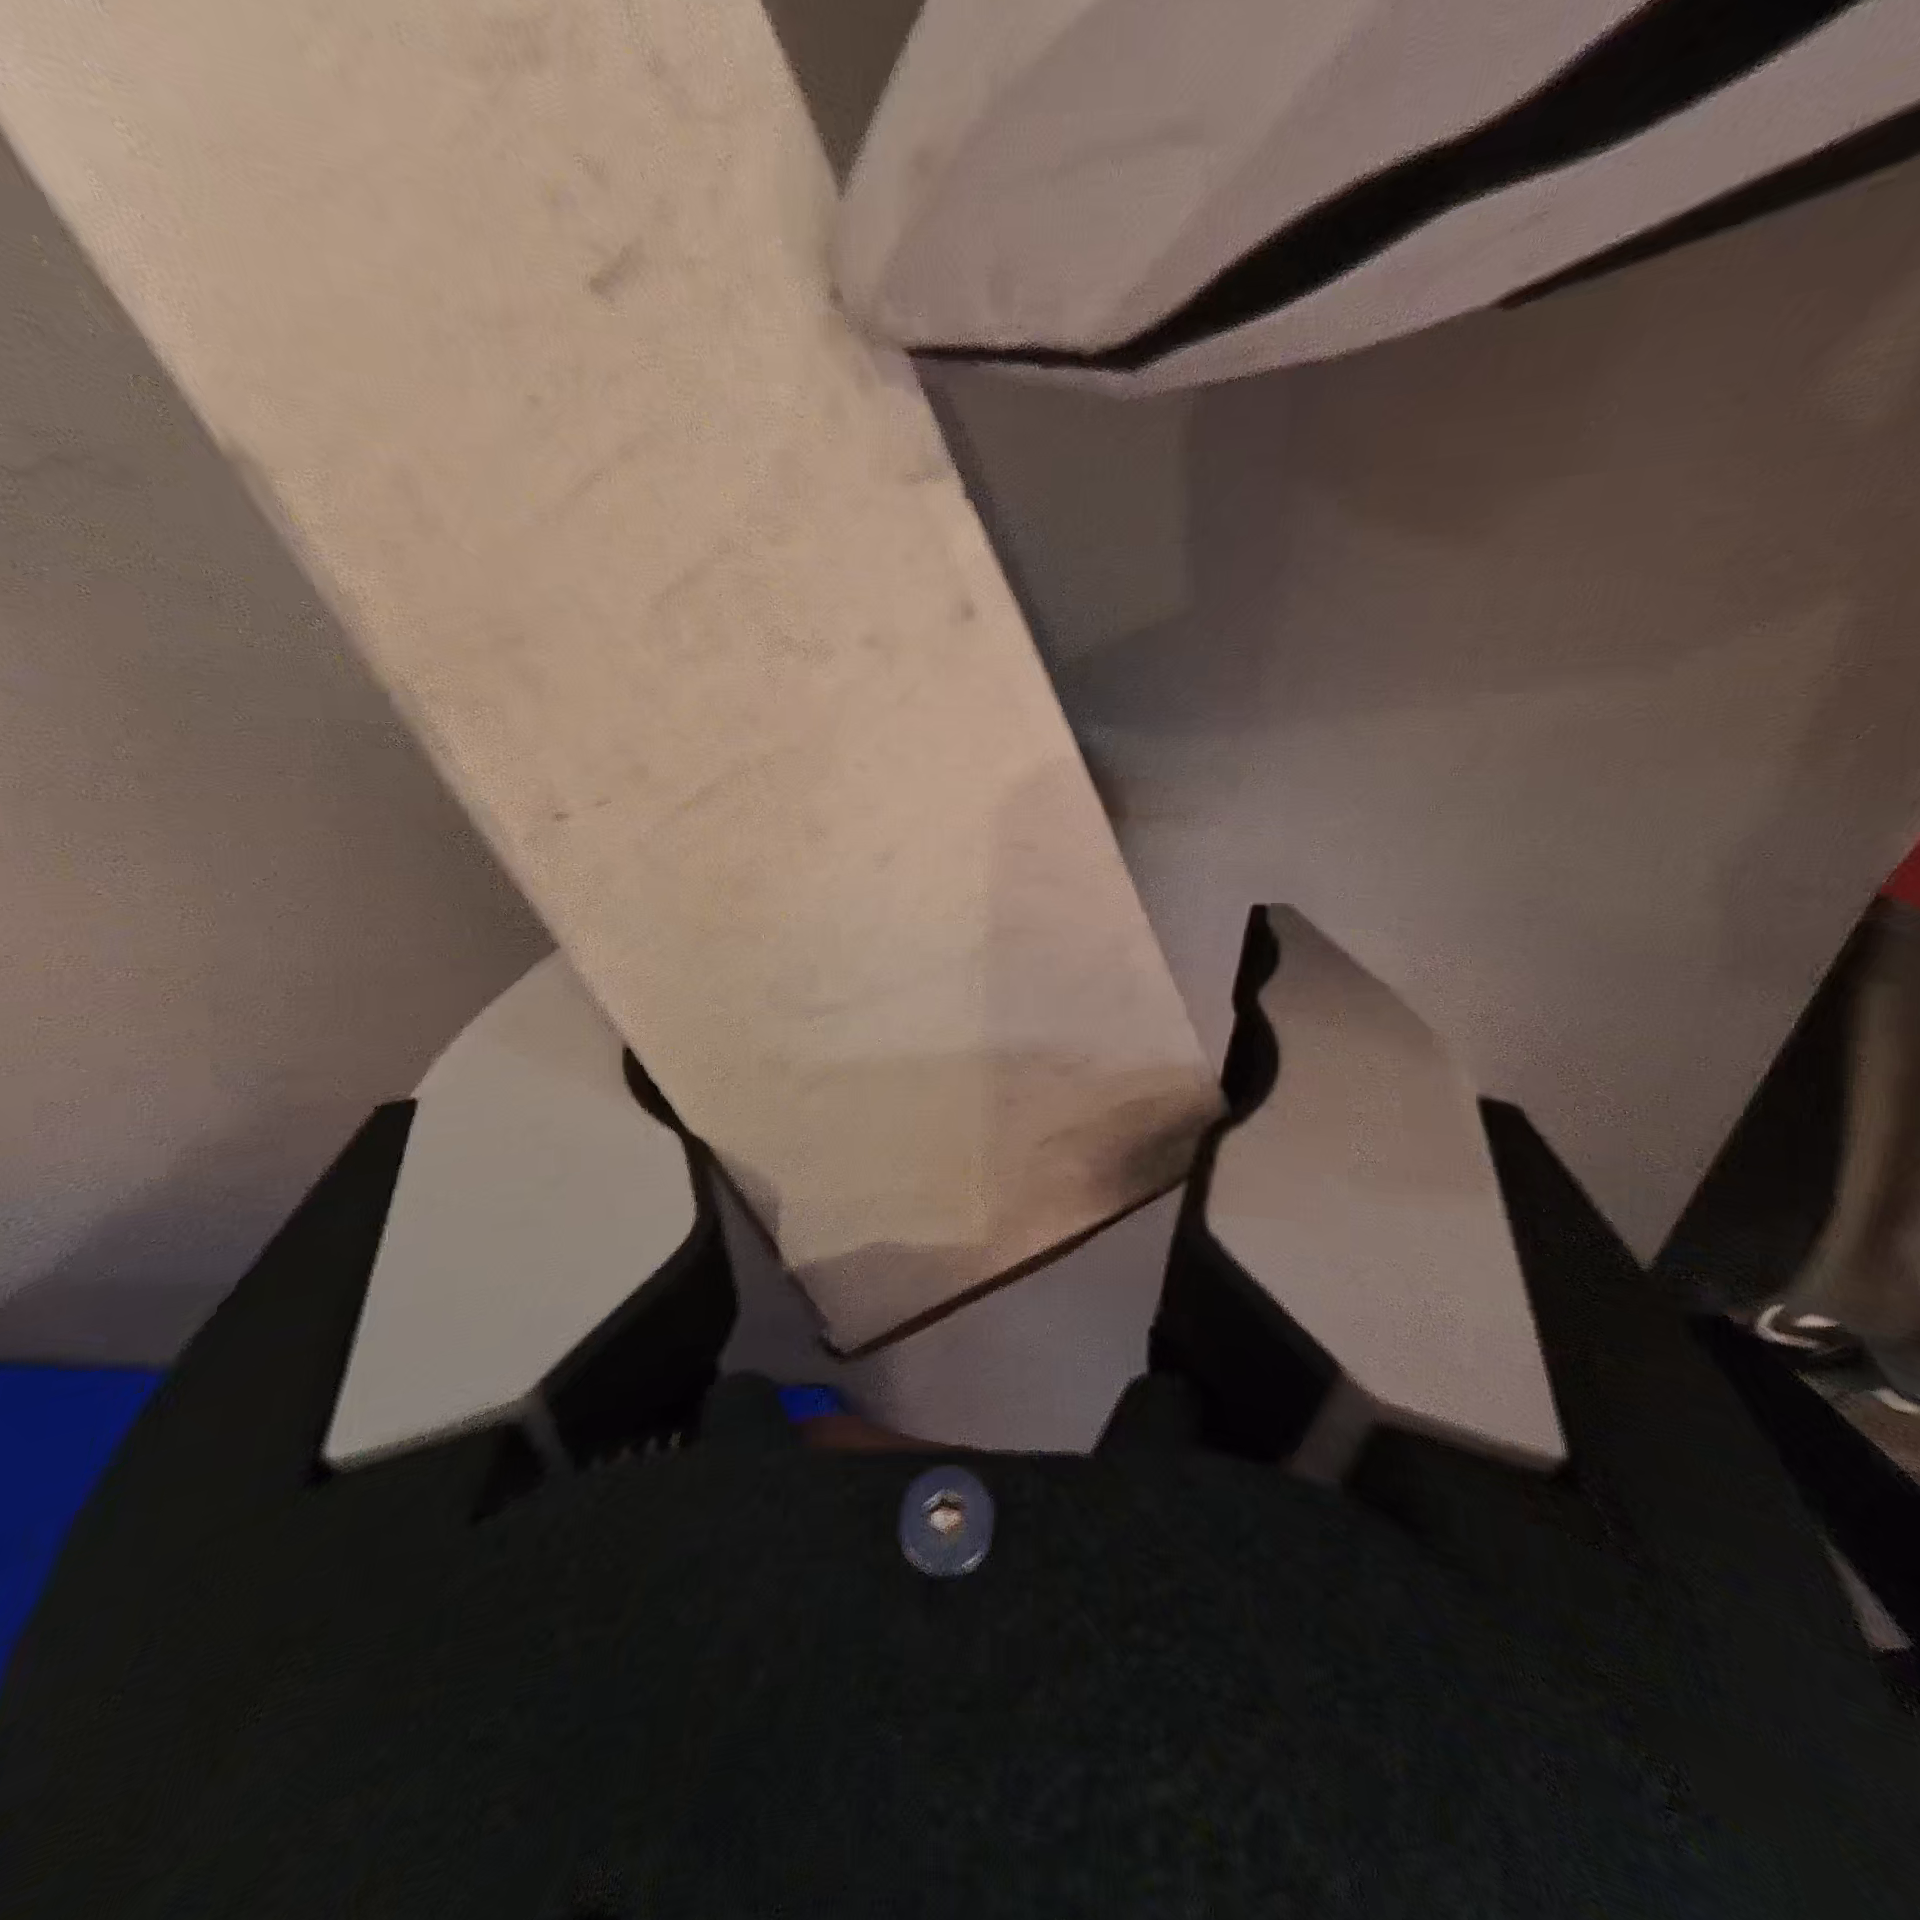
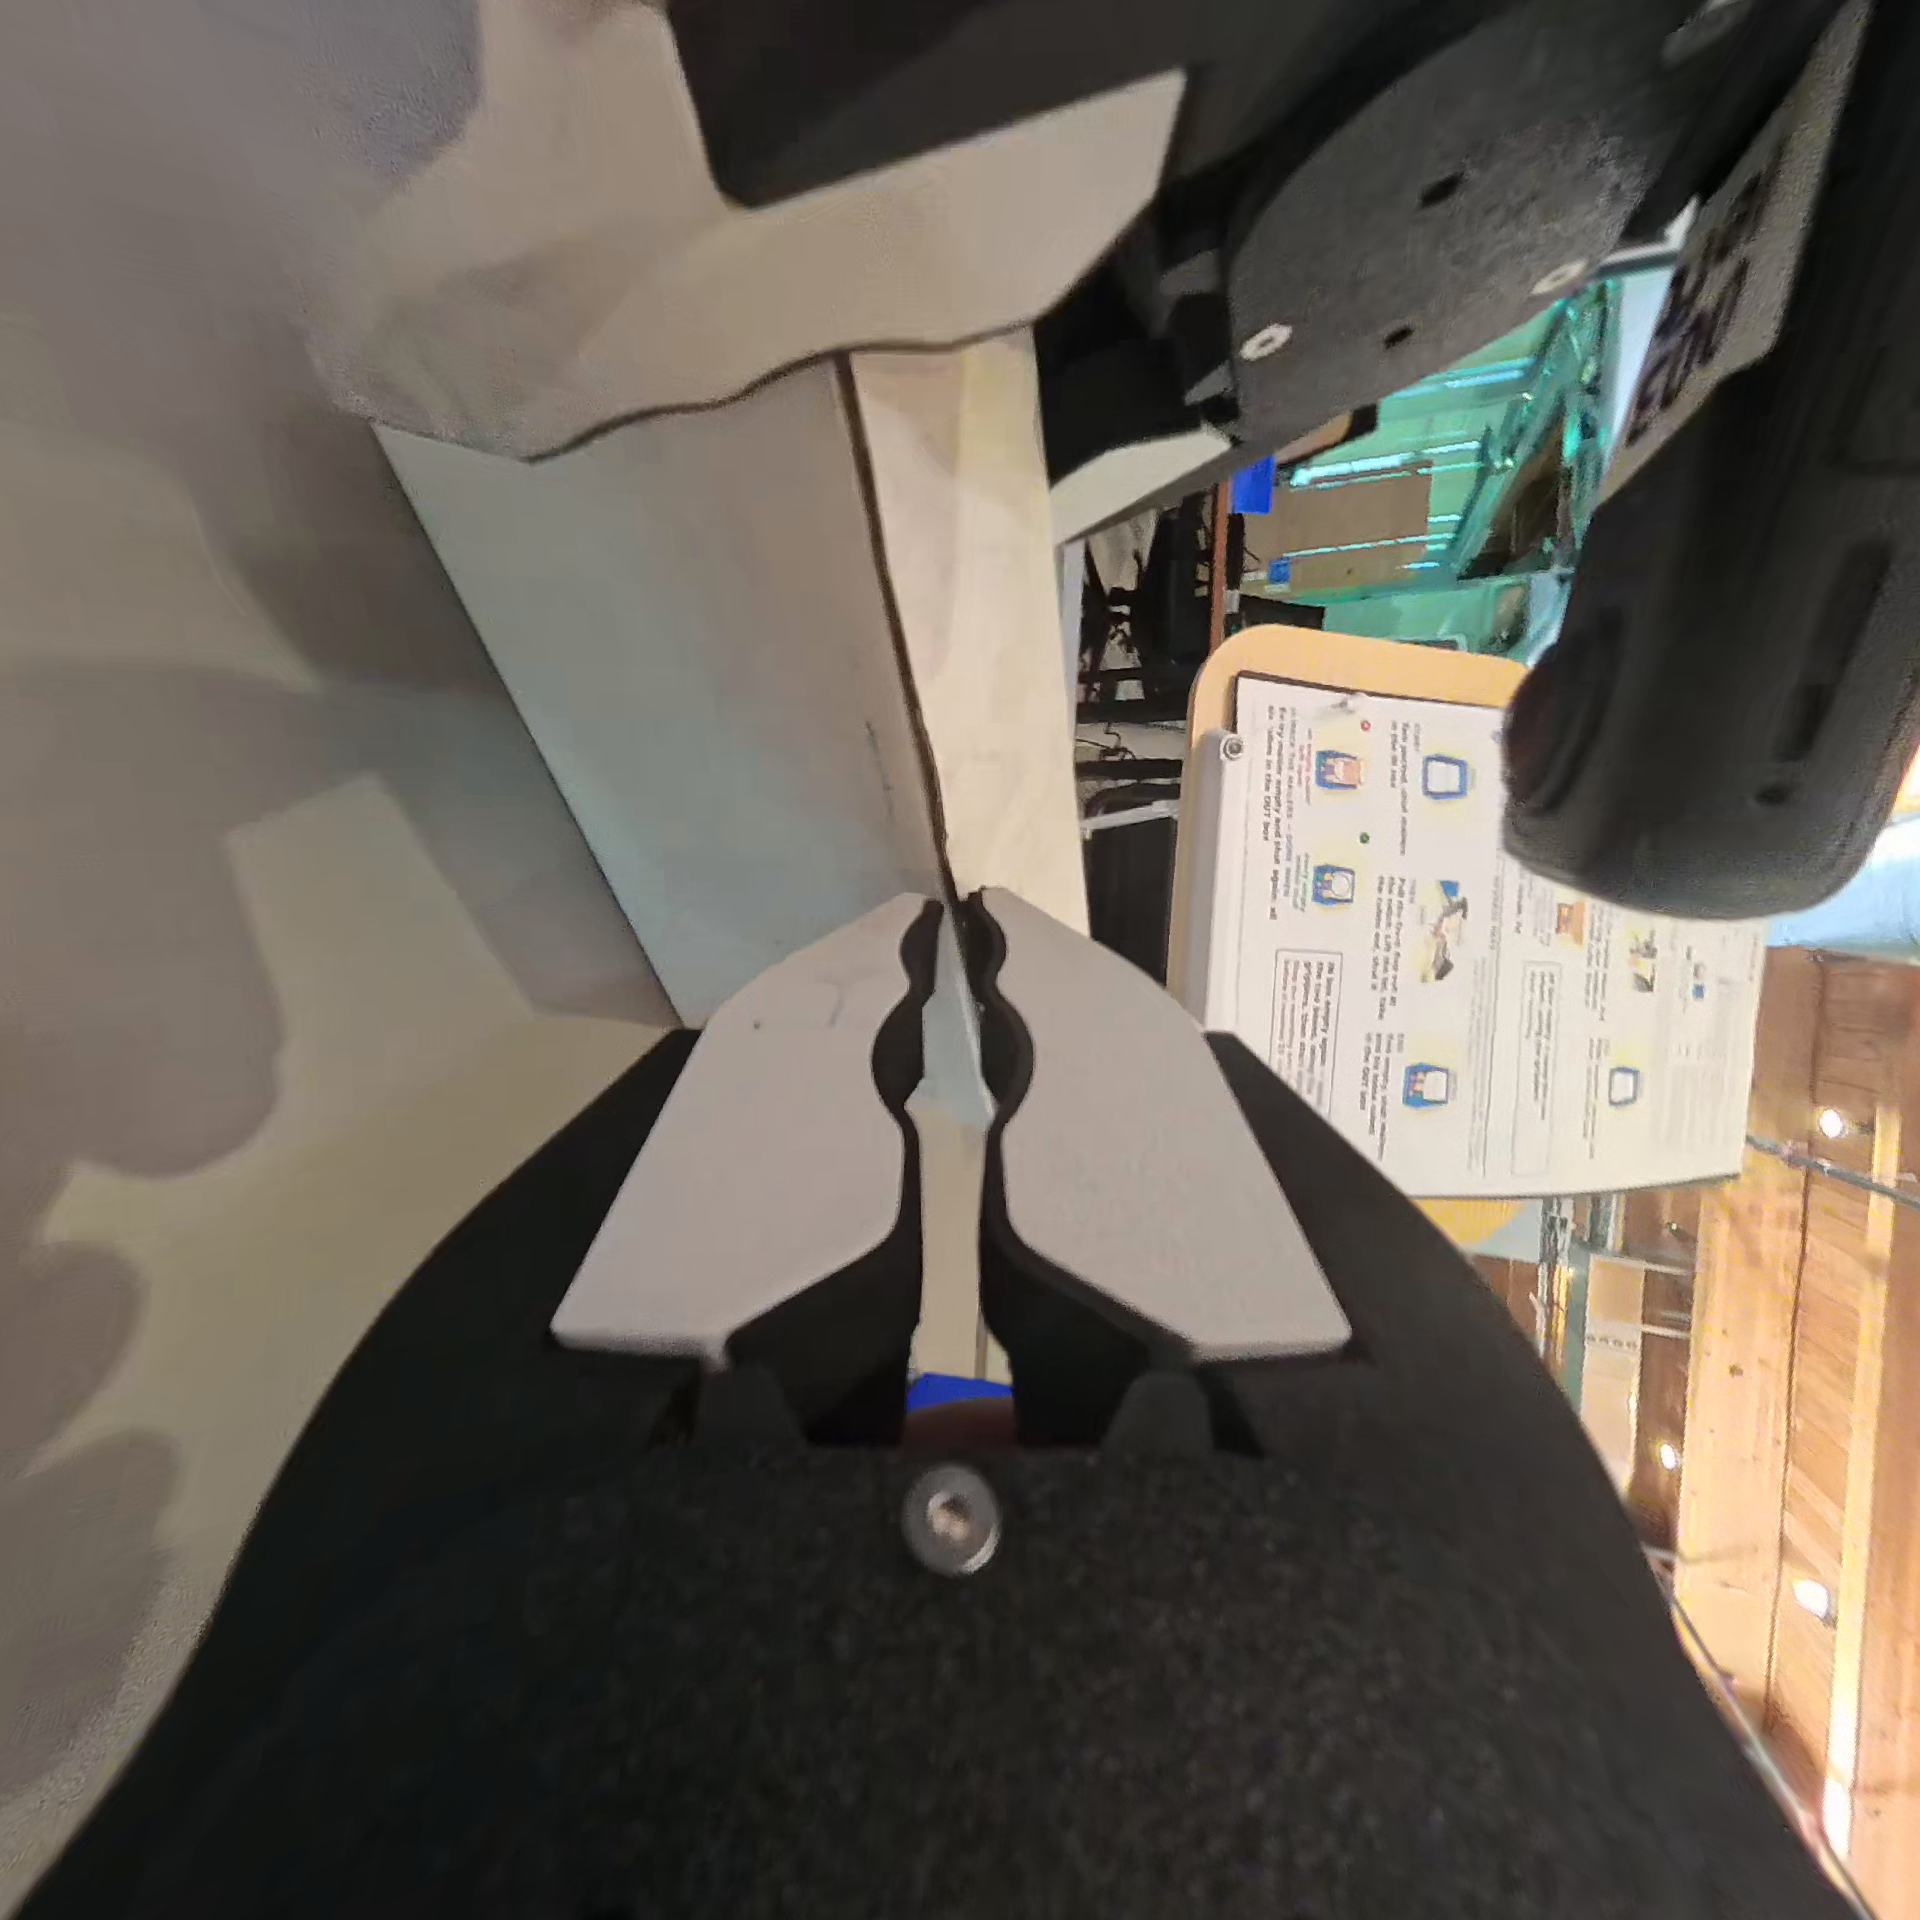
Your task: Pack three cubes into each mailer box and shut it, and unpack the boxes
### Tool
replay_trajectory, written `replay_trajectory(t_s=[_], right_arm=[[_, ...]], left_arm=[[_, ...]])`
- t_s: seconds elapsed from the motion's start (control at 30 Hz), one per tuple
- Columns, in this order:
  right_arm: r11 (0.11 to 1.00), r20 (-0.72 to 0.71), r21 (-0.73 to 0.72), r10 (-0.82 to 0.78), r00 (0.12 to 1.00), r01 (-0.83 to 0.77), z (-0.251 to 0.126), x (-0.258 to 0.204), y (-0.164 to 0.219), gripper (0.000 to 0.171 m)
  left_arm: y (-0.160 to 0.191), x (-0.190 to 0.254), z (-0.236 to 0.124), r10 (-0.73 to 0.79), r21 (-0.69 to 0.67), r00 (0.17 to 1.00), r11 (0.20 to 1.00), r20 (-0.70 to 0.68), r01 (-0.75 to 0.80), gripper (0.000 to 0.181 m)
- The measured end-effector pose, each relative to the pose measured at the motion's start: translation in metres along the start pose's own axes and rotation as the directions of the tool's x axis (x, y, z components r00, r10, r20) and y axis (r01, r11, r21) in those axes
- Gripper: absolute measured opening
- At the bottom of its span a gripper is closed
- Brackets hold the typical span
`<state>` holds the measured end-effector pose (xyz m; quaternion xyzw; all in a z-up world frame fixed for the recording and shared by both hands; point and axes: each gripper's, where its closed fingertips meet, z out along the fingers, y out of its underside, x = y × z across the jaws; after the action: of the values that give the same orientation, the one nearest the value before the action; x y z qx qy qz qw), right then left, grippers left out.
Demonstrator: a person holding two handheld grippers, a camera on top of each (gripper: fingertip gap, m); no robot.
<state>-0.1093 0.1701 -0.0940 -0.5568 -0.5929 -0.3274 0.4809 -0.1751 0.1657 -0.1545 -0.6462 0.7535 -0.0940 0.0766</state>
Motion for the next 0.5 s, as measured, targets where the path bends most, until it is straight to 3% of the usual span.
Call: replay_trajectory(t_s=[0.03,0.37,0.5], right_arm=[[1.000,0.018,0.005,-0.011,1.000,0.011,0.002,0.001,0.000,0.005],[0.995,0.260,0.087,0.026,0.965,-0.050,0.005,0.003,-0.009,0.026],[0.983,0.273,0.139,0.081,0.958,-0.123,0.000,0.013,-0.021,0.021]], left_arm=[[-0.001,0.001,0.000,-0.022,0.020,1.000,1.000,-0.018,0.023,0.102],[0.001,0.005,0.000,0.000,0.055,0.996,0.998,-0.093,0.005,0.100],[0.001,0.002,-0.001,-0.026,0.070,0.995,0.997,-0.093,0.033,0.099]])
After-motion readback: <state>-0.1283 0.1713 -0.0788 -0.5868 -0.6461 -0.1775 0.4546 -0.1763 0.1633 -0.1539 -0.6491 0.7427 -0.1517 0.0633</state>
